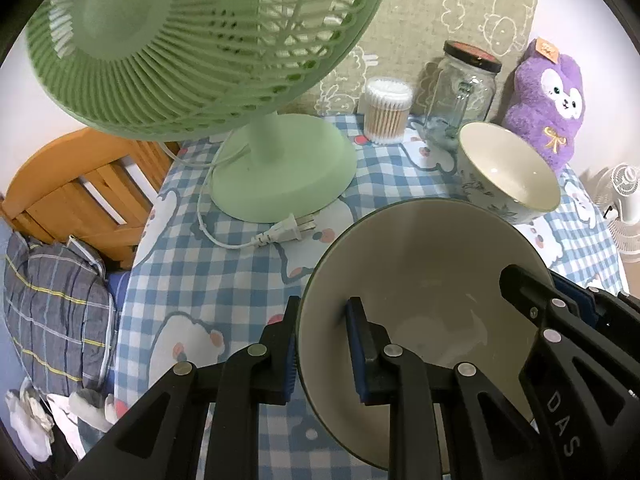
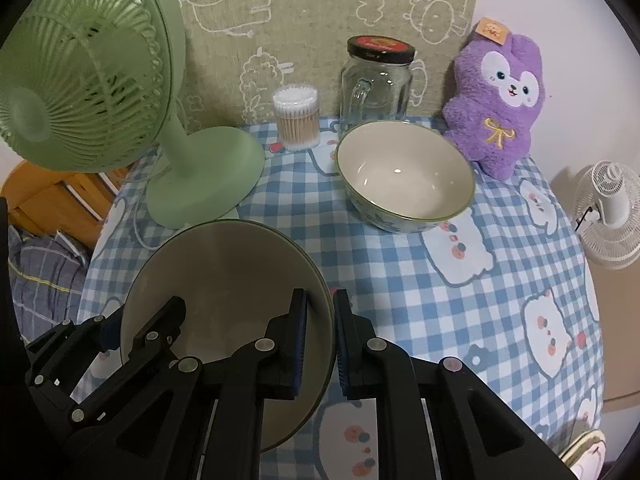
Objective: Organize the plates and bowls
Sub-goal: 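Lift the bowl off the tablecloth with both tools, then carry the held bowl with both tools toward the plate stack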
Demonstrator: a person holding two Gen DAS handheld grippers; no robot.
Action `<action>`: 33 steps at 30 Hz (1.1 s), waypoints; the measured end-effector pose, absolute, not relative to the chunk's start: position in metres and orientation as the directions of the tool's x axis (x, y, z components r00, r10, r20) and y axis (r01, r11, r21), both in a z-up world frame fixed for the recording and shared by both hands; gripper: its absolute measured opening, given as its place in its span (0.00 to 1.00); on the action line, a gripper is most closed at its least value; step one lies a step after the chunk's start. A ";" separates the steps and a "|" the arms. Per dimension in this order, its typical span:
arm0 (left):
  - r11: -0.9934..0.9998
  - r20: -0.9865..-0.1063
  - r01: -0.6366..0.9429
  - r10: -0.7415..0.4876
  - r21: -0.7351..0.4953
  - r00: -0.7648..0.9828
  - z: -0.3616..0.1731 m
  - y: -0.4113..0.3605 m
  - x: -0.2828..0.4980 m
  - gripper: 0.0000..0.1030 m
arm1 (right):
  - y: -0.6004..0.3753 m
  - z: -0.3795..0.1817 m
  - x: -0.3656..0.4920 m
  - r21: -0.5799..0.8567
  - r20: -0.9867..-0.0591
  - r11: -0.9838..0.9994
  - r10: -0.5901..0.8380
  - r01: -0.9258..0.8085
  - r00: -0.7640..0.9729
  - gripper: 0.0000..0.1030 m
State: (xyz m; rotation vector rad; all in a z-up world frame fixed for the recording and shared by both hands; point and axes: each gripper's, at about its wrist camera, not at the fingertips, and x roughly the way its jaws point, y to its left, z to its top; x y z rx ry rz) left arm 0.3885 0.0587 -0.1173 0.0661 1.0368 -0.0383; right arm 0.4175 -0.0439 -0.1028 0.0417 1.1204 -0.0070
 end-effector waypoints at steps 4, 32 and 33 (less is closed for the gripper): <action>0.998 -0.856 0.060 0.000 0.036 0.518 -0.105 0.054 0.377 0.19 | -0.049 -0.088 0.406 0.029 -0.895 0.999 0.015 0.024 0.445 0.16; 1.000 -0.806 0.012 0.007 0.018 0.592 -0.013 0.015 0.282 0.19 | -0.096 0.016 0.312 0.027 -0.852 1.000 0.028 -0.009 0.522 0.16; 1.000 -0.805 0.010 0.008 0.017 0.593 -0.010 0.013 0.278 0.19 | -0.097 0.018 0.309 0.027 -0.851 1.000 0.029 -0.011 0.524 0.16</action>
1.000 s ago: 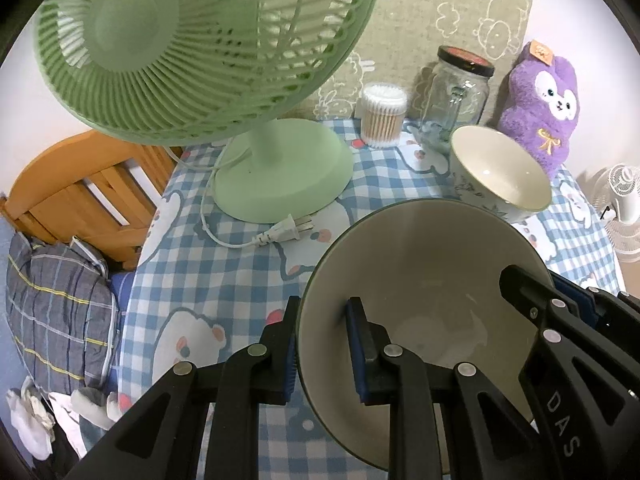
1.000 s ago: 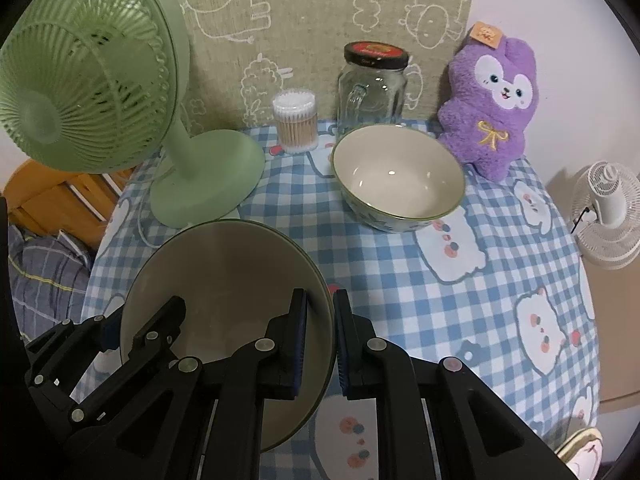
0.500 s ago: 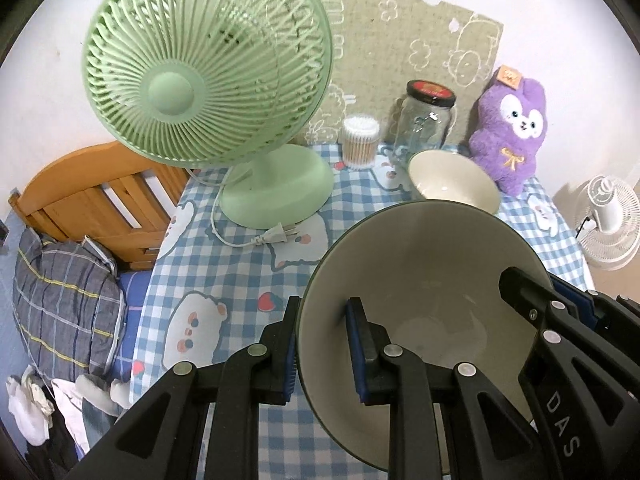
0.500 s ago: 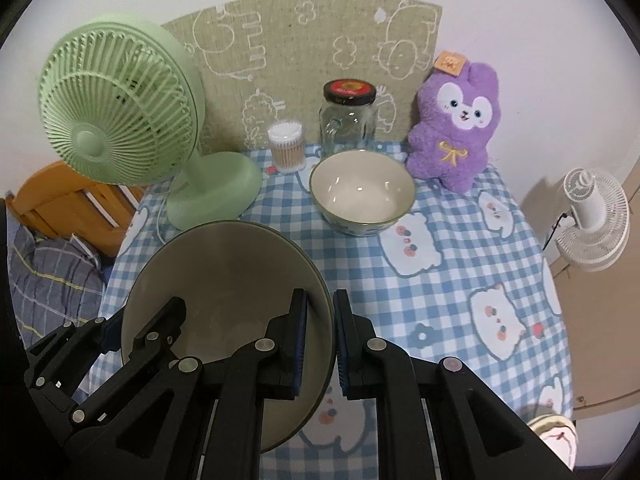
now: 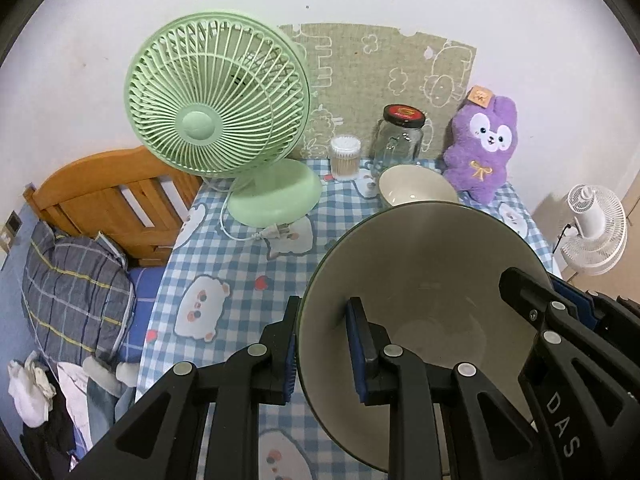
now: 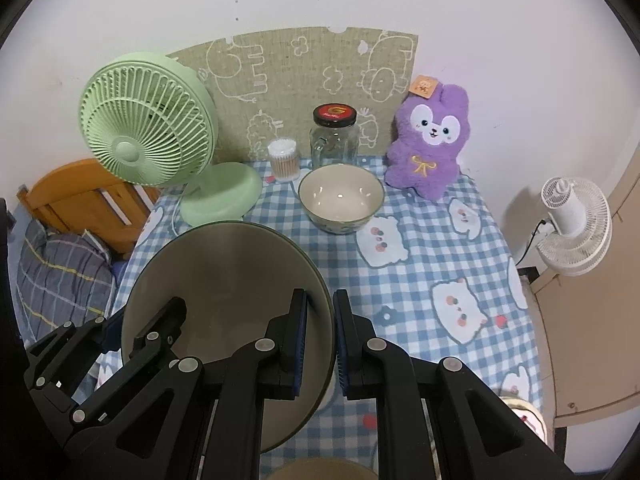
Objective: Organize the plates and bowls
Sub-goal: 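Carry the held bowl with both tools toward the plate stack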
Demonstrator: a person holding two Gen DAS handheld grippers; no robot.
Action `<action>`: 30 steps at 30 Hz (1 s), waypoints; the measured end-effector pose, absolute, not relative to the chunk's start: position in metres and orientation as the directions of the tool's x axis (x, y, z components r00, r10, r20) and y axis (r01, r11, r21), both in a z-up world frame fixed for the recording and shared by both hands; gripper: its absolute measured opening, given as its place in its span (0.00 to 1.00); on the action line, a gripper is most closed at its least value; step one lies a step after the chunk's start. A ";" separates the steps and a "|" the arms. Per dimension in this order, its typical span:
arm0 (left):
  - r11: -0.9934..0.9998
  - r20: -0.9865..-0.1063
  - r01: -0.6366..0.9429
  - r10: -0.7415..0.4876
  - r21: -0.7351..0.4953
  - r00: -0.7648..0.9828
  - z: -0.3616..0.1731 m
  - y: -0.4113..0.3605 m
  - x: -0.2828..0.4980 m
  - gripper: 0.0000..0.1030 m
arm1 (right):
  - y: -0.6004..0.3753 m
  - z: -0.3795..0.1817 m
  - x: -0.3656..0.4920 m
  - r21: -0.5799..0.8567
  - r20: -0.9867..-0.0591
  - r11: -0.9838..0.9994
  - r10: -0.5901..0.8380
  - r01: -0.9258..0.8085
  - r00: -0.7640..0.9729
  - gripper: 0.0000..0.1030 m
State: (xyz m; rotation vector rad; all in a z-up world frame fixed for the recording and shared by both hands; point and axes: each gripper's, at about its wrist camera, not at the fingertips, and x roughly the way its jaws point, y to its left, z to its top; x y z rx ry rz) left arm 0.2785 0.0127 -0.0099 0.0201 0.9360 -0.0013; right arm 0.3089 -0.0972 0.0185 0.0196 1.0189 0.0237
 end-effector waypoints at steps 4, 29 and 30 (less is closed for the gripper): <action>1.000 -0.796 0.000 0.017 0.021 0.605 0.000 0.007 0.262 0.19 | -0.104 0.030 0.292 0.033 -0.843 0.999 0.039 -0.021 0.536 0.16; 0.999 -0.805 -0.029 0.042 0.031 0.592 -0.013 -0.038 0.169 0.19 | -0.152 0.015 0.198 0.040 -0.858 0.998 0.055 -0.041 0.510 0.16; 0.999 -0.808 -0.029 0.041 0.030 0.588 -0.016 -0.040 0.166 0.19 | -0.154 0.012 0.195 0.040 -0.860 0.998 0.055 -0.040 0.507 0.16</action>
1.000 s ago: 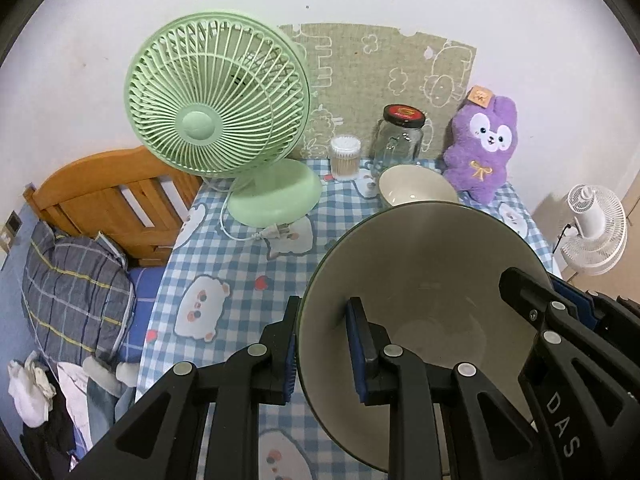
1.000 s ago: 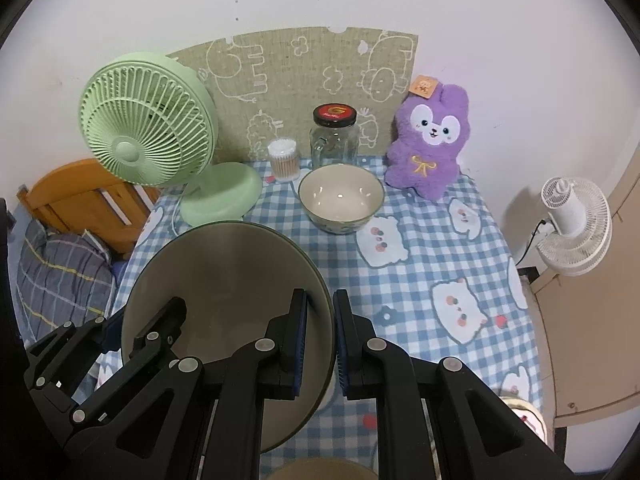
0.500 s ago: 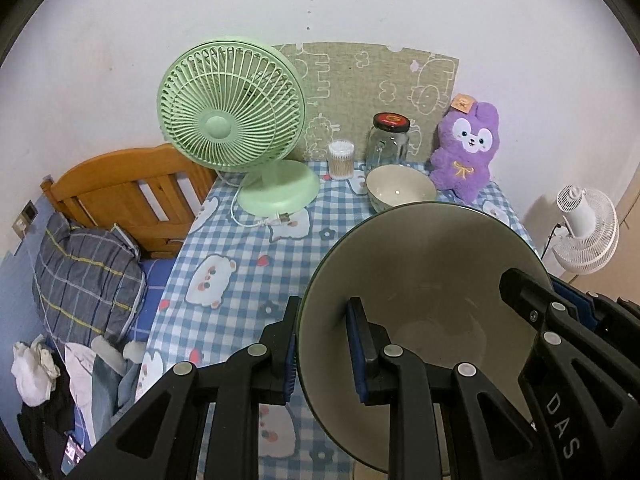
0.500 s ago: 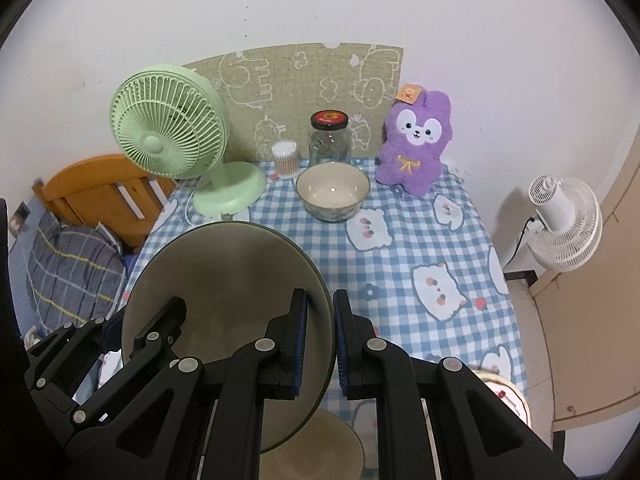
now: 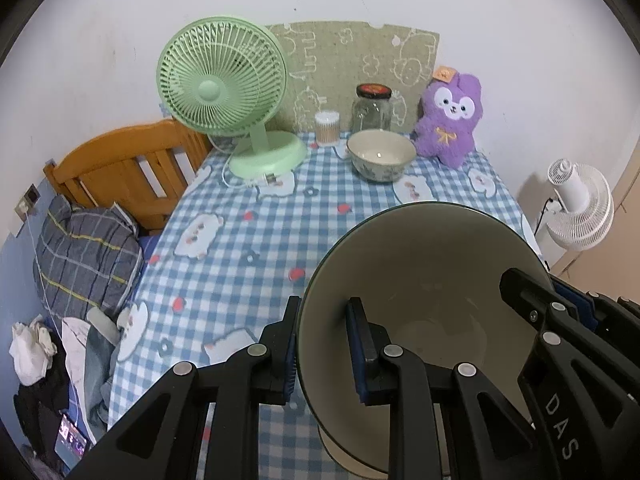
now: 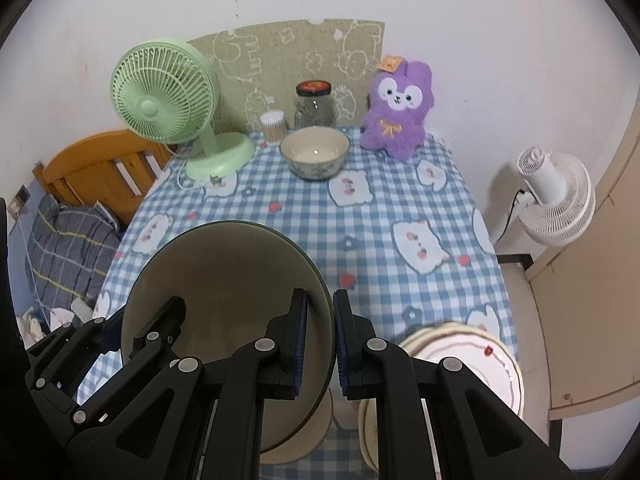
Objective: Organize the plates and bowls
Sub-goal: 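Carry the held bowl with both tools toward the plate stack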
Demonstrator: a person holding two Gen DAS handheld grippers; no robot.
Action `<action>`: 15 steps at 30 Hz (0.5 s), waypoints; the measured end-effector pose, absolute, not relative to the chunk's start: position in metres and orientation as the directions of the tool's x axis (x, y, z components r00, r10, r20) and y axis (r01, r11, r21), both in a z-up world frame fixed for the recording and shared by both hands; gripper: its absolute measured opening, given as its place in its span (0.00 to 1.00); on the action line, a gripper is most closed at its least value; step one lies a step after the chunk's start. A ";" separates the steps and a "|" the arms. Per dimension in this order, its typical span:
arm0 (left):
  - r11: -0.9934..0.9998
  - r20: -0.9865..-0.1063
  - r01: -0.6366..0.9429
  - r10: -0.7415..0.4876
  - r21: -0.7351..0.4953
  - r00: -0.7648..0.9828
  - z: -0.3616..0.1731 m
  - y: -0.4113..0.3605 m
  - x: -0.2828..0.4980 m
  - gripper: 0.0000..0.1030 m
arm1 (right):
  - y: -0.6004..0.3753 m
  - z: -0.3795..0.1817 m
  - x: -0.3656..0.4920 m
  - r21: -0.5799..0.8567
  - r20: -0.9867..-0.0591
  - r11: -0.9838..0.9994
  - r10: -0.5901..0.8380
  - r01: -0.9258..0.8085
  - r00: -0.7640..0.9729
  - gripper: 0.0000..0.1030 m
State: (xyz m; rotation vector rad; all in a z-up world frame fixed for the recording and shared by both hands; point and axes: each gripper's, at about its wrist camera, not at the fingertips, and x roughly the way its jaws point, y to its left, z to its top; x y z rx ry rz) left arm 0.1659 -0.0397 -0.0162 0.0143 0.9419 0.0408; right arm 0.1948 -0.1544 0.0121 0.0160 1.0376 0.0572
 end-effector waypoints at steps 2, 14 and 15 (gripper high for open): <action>0.999 -0.811 -0.028 0.041 0.030 0.583 -0.021 -0.042 0.161 0.19 | -0.157 0.008 0.190 0.040 -0.862 0.998 0.055 -0.039 0.504 0.16; 0.999 -0.838 -0.033 0.041 0.028 0.543 -0.053 -0.051 0.144 0.20 | -0.164 -0.024 0.174 0.038 -0.887 0.999 0.051 -0.039 0.458 0.16; 0.999 -0.841 -0.034 0.042 0.029 0.540 -0.055 -0.051 0.143 0.20 | -0.164 -0.028 0.173 0.040 -0.890 0.998 0.054 -0.041 0.453 0.16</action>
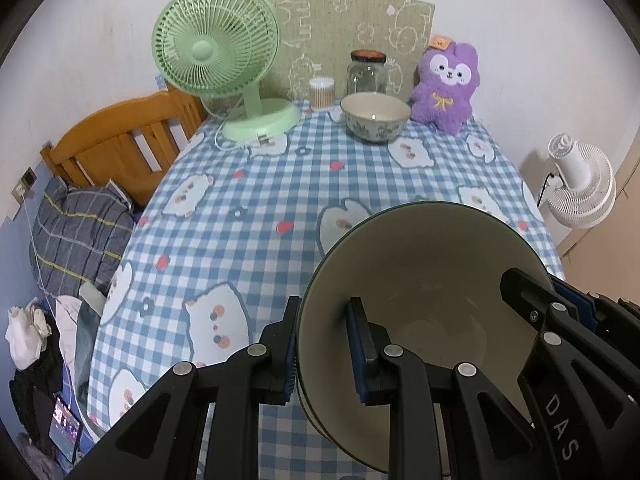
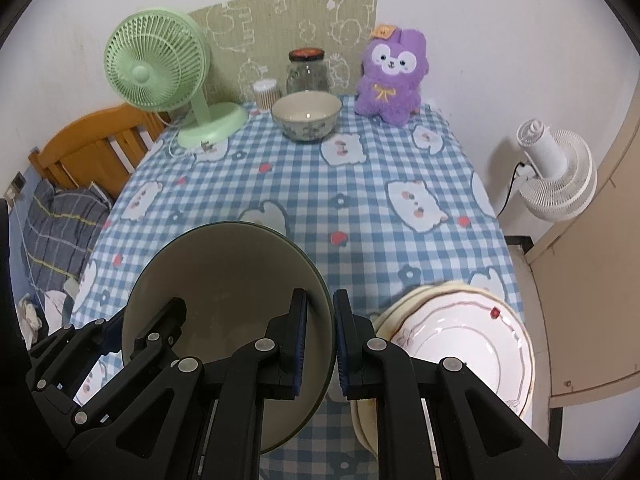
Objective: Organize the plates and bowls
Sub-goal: 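Carry the held bowl with both tools toward the plate stack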
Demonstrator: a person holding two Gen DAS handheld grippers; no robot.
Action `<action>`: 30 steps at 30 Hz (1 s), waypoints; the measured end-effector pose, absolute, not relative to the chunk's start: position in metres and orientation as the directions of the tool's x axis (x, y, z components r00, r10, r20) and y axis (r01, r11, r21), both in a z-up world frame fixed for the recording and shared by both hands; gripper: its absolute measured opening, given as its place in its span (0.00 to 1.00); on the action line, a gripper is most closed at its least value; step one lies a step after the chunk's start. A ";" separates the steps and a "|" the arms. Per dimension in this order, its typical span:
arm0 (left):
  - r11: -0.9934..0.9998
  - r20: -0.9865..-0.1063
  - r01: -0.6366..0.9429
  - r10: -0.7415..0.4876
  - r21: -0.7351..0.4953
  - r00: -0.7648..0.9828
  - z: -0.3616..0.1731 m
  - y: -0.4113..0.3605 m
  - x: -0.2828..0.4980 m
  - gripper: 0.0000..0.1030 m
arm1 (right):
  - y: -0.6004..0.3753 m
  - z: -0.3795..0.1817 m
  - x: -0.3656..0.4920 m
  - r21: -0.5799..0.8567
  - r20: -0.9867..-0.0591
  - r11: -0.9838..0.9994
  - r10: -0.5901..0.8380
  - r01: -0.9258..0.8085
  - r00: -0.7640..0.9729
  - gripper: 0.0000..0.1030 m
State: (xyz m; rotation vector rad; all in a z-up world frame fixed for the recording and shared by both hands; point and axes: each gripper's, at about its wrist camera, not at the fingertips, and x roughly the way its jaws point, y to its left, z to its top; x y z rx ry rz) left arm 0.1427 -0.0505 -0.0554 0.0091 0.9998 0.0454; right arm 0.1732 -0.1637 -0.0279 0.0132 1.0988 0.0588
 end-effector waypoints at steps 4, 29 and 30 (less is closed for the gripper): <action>0.998 -0.851 -0.046 0.052 0.033 0.522 -0.069 -0.051 0.140 0.20 | -0.164 -0.041 0.172 0.043 -0.901 0.998 0.056 -0.040 0.430 0.16; 0.998 -0.894 -0.047 0.058 0.041 0.445 -0.108 -0.039 0.143 0.20 | -0.151 -0.083 0.174 0.031 -0.941 0.999 0.042 -0.037 0.337 0.16; 0.998 -0.897 -0.048 0.056 0.039 0.439 -0.110 -0.039 0.143 0.20 | -0.151 -0.085 0.173 0.032 -0.943 0.999 0.042 -0.036 0.330 0.16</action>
